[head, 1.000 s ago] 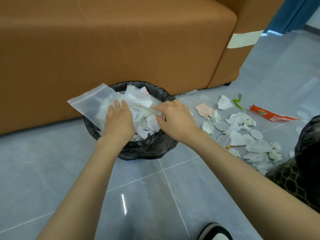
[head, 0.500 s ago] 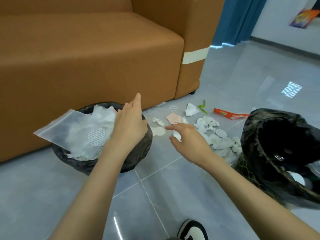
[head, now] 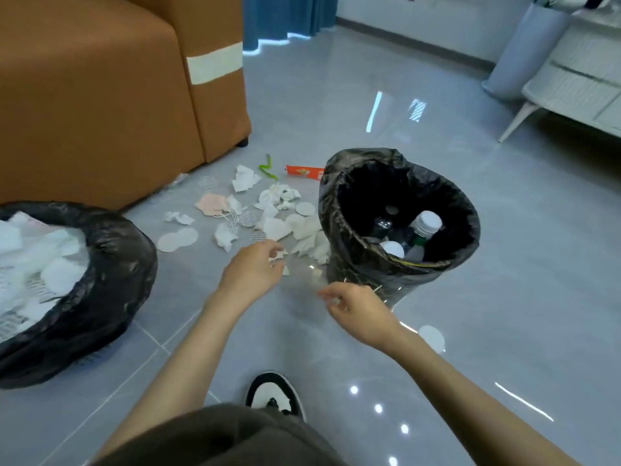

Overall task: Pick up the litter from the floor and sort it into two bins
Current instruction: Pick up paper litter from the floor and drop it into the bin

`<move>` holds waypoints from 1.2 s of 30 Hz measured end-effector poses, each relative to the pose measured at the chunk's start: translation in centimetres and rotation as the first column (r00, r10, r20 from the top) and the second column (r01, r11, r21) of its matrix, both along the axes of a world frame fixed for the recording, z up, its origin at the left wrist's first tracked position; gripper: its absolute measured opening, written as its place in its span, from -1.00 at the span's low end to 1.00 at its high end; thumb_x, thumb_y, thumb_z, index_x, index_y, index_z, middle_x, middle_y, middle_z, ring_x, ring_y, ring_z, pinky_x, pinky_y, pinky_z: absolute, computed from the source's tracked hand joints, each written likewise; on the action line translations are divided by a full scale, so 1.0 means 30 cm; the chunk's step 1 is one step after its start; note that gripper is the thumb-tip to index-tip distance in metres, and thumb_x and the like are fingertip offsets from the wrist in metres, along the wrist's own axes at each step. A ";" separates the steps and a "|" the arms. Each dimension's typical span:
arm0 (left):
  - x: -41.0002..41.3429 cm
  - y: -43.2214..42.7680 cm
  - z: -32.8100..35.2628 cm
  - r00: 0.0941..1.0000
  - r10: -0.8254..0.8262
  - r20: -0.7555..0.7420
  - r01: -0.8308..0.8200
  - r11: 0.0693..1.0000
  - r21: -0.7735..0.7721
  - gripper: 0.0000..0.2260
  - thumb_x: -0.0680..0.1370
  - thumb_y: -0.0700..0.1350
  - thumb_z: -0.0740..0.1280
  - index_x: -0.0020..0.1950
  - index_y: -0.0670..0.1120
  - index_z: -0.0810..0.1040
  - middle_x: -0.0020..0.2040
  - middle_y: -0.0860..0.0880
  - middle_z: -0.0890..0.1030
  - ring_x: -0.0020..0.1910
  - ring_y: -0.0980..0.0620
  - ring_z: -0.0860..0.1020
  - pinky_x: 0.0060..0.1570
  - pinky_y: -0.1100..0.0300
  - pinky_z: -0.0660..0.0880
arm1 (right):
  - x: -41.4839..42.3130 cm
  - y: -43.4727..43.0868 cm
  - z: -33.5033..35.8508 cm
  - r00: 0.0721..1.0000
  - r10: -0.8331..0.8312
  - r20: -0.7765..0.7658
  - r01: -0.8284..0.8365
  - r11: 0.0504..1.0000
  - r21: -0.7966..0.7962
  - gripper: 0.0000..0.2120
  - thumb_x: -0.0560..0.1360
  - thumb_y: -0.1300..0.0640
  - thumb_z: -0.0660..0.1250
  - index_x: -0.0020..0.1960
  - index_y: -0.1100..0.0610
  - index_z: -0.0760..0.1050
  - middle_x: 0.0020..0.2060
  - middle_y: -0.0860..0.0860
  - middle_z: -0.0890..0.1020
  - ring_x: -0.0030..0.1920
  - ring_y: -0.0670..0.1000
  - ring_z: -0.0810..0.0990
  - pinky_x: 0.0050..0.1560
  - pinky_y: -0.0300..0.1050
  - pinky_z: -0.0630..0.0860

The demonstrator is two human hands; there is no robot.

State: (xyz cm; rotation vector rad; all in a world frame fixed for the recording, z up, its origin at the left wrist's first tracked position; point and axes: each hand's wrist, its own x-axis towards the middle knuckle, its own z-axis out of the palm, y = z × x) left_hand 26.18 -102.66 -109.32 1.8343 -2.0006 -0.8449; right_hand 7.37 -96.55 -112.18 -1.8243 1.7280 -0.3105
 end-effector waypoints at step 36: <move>-0.420 0.218 -0.256 0.903 -0.384 -0.192 0.415 0.894 0.166 -0.66 0.55 -0.22 0.24 0.33 -0.06 0.46 0.26 -0.02 0.53 0.14 -0.01 0.53 0.14 0.18 0.41 | -0.497 0.467 -0.409 0.699 -0.679 -0.226 0.715 0.668 0.204 -0.68 0.51 0.20 0.22 0.25 0.21 0.36 0.20 0.19 0.32 0.20 0.25 0.30 0.23 -0.06 0.29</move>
